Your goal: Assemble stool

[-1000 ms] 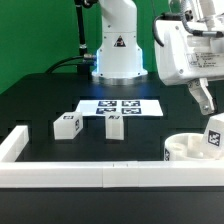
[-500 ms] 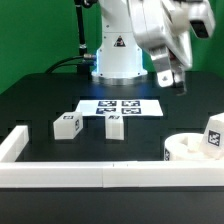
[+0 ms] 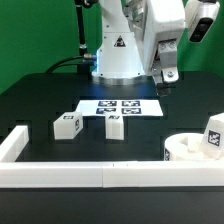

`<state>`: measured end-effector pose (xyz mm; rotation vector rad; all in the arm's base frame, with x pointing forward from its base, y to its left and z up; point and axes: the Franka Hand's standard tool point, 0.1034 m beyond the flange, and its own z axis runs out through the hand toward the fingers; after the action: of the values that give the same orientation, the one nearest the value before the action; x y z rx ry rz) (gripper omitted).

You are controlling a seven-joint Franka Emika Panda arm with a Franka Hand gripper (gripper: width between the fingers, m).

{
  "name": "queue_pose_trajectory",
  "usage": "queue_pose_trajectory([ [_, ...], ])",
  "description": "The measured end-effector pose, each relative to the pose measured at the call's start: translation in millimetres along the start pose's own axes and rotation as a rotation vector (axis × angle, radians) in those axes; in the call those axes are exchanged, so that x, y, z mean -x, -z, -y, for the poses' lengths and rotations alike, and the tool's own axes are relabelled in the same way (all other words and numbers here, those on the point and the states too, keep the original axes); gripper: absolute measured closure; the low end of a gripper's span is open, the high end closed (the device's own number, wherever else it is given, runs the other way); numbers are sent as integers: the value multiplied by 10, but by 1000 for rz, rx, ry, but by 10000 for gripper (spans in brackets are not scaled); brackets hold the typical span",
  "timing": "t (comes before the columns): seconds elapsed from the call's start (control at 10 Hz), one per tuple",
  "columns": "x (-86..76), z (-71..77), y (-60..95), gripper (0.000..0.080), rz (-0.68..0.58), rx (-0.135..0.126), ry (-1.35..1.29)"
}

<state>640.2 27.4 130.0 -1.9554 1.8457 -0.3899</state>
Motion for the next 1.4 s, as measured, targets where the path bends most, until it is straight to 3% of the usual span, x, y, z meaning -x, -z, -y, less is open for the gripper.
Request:
queue_pose_trajectory([
  [0.4, -110, -83, -25, 150, 37, 84, 475],
  [0.5, -159, -75, -19, 150, 27, 89, 618],
  [0.6, -376, -125, 20, 150, -57, 60, 785],
  [0.7, -327, -182, -13, 150, -28, 78, 813],
  [1.0, -352, -167, -20, 150, -29, 90, 990],
  [1.2, -401, -326, -77, 150, 42, 170, 1149],
  [1.3, -452, -396, -84, 150, 56, 196, 1176],
  [1.4, -560, -495, -85, 150, 45, 206, 1283],
])
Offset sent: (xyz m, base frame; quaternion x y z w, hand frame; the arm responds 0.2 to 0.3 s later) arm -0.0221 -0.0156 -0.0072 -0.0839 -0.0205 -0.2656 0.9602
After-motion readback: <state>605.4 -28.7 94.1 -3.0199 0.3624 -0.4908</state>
